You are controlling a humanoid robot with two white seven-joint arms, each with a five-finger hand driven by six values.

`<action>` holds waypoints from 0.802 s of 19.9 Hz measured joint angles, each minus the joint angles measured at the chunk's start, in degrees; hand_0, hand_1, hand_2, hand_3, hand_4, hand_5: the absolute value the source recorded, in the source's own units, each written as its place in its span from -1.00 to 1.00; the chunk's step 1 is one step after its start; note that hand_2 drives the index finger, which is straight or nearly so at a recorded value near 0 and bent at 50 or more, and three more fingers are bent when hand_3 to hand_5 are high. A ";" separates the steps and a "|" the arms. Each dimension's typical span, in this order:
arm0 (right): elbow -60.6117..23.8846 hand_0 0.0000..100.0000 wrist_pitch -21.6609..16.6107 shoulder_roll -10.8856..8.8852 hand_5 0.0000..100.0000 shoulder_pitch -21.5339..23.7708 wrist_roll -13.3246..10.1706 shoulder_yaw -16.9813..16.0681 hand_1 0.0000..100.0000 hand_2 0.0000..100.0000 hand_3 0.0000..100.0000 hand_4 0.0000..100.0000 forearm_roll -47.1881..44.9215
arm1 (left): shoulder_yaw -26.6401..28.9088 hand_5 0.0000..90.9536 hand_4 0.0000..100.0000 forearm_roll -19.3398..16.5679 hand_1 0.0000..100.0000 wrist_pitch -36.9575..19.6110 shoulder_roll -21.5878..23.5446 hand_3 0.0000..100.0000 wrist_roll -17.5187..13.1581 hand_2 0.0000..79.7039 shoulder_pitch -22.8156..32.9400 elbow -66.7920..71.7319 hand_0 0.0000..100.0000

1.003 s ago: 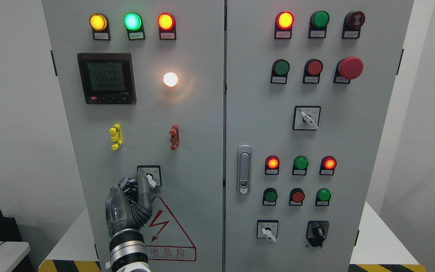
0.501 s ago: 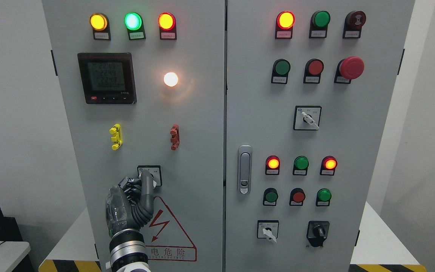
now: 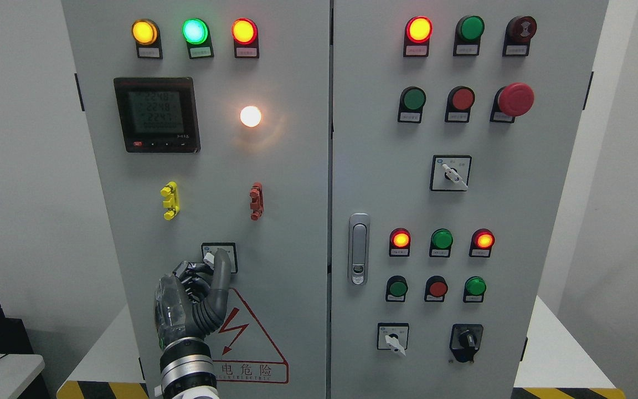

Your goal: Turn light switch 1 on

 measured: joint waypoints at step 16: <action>0.00 -0.76 0.00 0.02 -1.00 0.00 -0.01 0.00 -0.22 -1.00 -1.00 -1.00 0.00 | 3.30 0.94 0.93 -0.36 -0.35 -8.40 0.49 1.00 -7.81 0.43 10.33 -5.21 -0.73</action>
